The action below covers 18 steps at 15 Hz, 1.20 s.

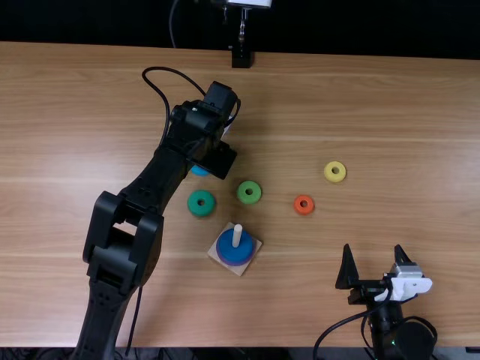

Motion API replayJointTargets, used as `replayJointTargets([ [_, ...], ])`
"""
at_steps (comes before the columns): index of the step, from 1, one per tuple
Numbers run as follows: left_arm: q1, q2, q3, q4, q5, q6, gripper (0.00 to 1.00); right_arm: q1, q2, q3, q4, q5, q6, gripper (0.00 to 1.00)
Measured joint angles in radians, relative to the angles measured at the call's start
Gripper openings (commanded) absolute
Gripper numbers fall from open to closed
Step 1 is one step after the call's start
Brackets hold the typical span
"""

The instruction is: Build the Hanoi tower: stack the rings onto the peg from bottom to top in this color order: purple, dark blue, light blue, dark green, light green, yellow, orange.

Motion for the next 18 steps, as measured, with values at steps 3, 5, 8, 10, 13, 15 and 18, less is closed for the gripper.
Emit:
replayJointTargets([
  [3,0.0,0.0,0.0,0.0,0.0,0.0,1.0,0.0,0.0,0.0,0.0,0.0,0.0,1.0],
  [5,0.0,0.0,0.0,0.0,0.0,0.0,1.0,0.0,0.0,0.0,0.0,0.0,0.0,1.0],
  [8,0.0,0.0,0.0,0.0,0.0,0.0,1.0,0.0,0.0,0.0,0.0,0.0,0.001,1.0],
  [10,0.0,0.001,0.0,0.0,0.0,0.0,1.0,0.0,0.0,0.0,0.0,0.0,0.0,1.0],
  [13,0.0,0.003,0.0,0.0,0.0,-0.001,1.0,0.0,0.0,0.0,0.0,0.0,0.0,1.0],
  [15,0.0,0.011,0.0,0.0,0.0,0.0,1.0,0.0,0.0,0.0,0.0,0.0,0.0,1.0],
  [18,0.0,0.015,0.0,0.0,0.0,0.0,1.0,0.0,0.0,0.0,0.0,0.0,0.0,1.0],
])
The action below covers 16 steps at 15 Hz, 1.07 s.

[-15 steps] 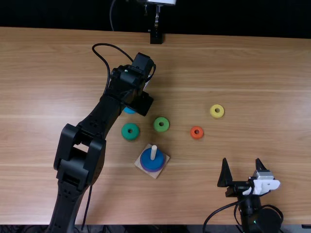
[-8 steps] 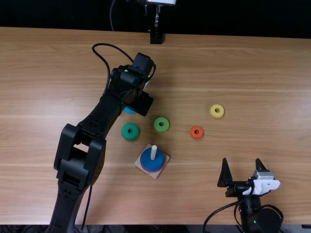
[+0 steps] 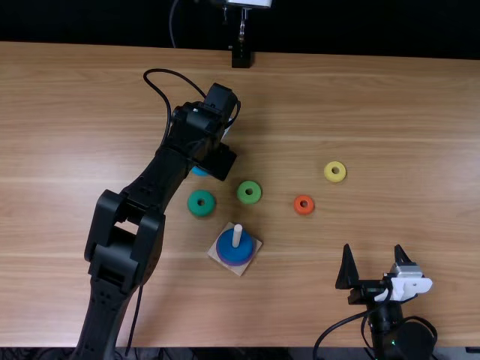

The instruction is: Build the Hanoi tower: stack the rings onto the peg from bottom to top in this color order: purple, dark blue, light blue, dark green, light green, yellow, orange.

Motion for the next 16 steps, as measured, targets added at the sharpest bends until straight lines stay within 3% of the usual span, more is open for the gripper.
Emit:
replayJointTargets([
  [3,0.0,0.0,0.0,-0.024,0.0,0.0,1.0,0.0,0.0,0.0,0.0,0.0,0.0,1.0],
  [5,0.0,0.0,0.0,-0.091,0.001,0.0,0.32,0.0,0.0,0.0,0.0,0.0,0.0,1.0],
  [6,0.0,0.0,0.0,-0.099,0.001,0.0,0.14,0.0,0.0,0.0,0.0,0.0,0.0,1.0],
  [7,0.0,0.0,0.0,-0.094,0.0,0.0,0.16,0.0,0.0,0.0,0.0,0.0,0.0,1.0],
  [8,0.0,0.0,0.0,-0.092,0.0,0.0,0.27,0.0,0.0,0.0,0.0,0.0,0.0,1.0],
  [9,-0.002,0.0,0.0,-0.089,0.0,0.0,0.5,0.0,0.0,0.0,0.0,0.0,0.0,1.0],
  [10,-0.002,0.0,0.0,-0.09,0.002,0.0,0.82,0.0,0.0,0.0,0.0,0.0,0.0,1.0],
  [11,-0.002,0.0,0.0,-0.089,0.014,0.0,1.0,0.0,0.0,0.0,0.0,0.0,-0.001,1.0],
  [14,-0.002,0.001,0.0,-0.099,0.05,0.0,1.0,0.0,0.0,0.0,0.0,0.0,-0.001,1.0],
  [16,-0.002,0.001,0.0,-0.097,0.056,0.0,1.0,0.0,0.0,0.0,0.0,0.0,0.0,1.0],
])
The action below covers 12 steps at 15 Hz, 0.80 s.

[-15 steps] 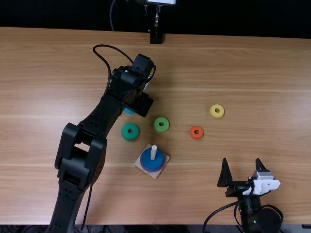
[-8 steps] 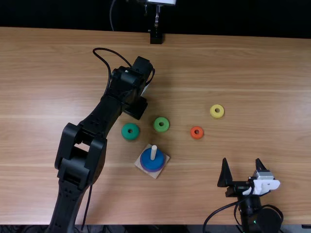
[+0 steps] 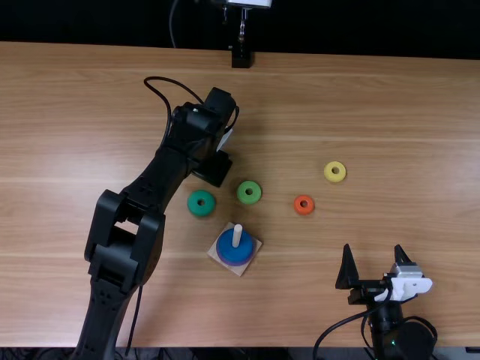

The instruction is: Build the Hanoi tower: stack the rings onto the peg from bottom to top in this color order: purple, dark blue, light blue, dark green, light green, yellow, orange.

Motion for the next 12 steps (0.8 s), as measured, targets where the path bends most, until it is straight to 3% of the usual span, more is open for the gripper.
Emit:
replayJointTargets([
  [8,0.0,0.001,0.0,0.011,0.002,0.001,1.0,0.0,0.0,0.0,0.0,0.0,0.001,1.0],
  [12,0.0,0.016,0.014,0.096,0.018,0.001,1.0,0.0,0.0,0.0,0.0,0.0,0.001,1.0],
])
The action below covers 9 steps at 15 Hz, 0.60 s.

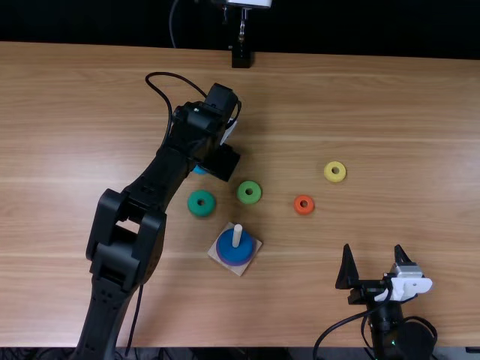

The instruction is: Build the Hanoi tower: stack the rings onto the peg from bottom to top in this color order: purple, dark blue, light blue, dark green, light green, yellow, orange.

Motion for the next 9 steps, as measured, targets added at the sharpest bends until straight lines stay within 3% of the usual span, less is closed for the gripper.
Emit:
replayJointTargets([
  [4,0.0,0.0,0.0,-0.006,0.002,0.0,1.0,0.0,0.0,0.0,0.0,0.0,-0.001,1.0],
  [5,0.0,0.0,0.0,-0.011,0.002,-0.001,0.96,0.0,0.0,0.0,0.0,0.0,-0.001,1.0],
  [7,0.0,0.0,0.0,-0.018,0.005,-0.001,0.0,0.0,0.0,0.0,0.0,0.001,-0.001,1.0],
  [9,0.0,0.001,0.0,-0.018,0.005,-0.001,0.0,0.0,0.0,0.0,0.0,0.0,-0.002,1.0],
])
